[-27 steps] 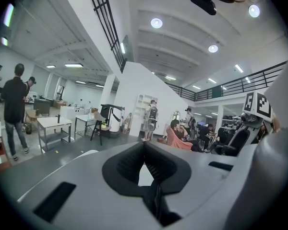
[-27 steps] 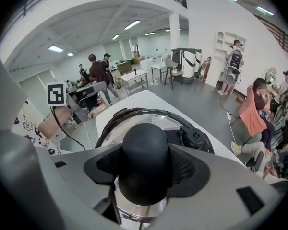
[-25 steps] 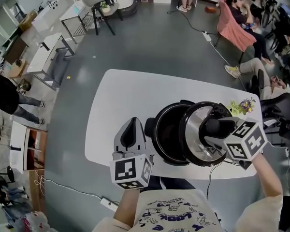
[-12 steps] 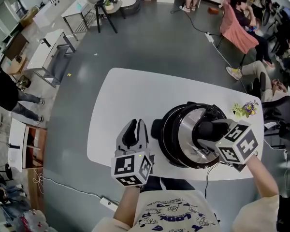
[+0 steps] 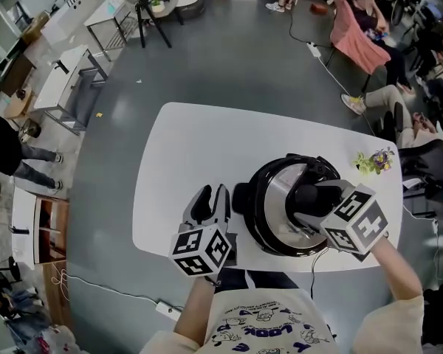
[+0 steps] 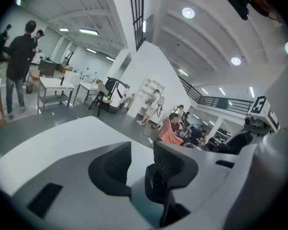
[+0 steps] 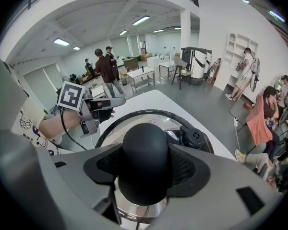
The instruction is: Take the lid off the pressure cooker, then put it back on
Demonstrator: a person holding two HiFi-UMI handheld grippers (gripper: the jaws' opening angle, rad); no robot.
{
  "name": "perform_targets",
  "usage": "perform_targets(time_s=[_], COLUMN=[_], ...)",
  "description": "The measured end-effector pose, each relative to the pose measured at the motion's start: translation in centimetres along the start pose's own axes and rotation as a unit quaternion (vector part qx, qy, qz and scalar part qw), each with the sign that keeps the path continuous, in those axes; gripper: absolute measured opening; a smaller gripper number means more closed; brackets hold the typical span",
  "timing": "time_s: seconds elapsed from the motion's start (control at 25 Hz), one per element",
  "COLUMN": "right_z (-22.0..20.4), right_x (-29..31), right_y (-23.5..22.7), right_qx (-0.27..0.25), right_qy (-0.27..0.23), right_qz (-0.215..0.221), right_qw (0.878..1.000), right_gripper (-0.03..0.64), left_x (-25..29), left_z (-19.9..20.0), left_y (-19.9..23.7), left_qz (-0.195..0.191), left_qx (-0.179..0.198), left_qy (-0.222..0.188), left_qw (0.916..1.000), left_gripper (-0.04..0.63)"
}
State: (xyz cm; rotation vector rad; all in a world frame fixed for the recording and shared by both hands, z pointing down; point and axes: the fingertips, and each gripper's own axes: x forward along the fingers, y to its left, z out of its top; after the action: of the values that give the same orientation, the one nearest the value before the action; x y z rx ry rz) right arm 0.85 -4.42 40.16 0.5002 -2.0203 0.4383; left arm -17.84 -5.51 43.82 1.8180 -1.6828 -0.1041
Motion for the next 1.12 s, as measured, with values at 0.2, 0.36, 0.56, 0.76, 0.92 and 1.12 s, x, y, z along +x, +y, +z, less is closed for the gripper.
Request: perform_targets(time_s=[0.2,0.36,0.56,0.76,0.92,1.12], right_z=[0.3,0.7,0.4,0.4,0.3,0.2], right_x=[0.7,1.0,1.2,2.2,2.3,2.3], right_y=[-0.4,-0.7,0.1,-0.6,-0.3,0.0], right_qx=[-0.006,-0.007,-0.021,-0.035,-0.038,-0.041], right_qy=[0.005,0.009,0.016,0.023,0.023,0.020], right_qz=[-0.004,-0.003,-0.004,-0.005,-0.004,-0.007], right_qw=[1.000,1.000,1.000,0.999,0.999,0.999], right_gripper=[0.293,0.293,0.293,0.293,0.293,0.294], left_x=[1.6,2.6,2.5,3.9,4.0,3.8], left_z=[-1.9,-2.9,-3.9,-4.4,-4.9,-5.2], left_y=[0.3,-0.1,-0.6,-0.6,-0.8,-0.8], left_qz=[-0.024,-0.037,-0.044,-0.049,-0.050,-0.053], left_qx=[-0.069,-0.107,-0.129,-0.144,-0.152,-0.165], left_qy=[0.027,0.046,0.055,0.058,0.062,0.068], left_qw=[0.9970,0.9925,0.9891,0.9867,0.9852,0.9826], left_gripper=[0.156,0.166,0.166,0.166,0.164,0.164])
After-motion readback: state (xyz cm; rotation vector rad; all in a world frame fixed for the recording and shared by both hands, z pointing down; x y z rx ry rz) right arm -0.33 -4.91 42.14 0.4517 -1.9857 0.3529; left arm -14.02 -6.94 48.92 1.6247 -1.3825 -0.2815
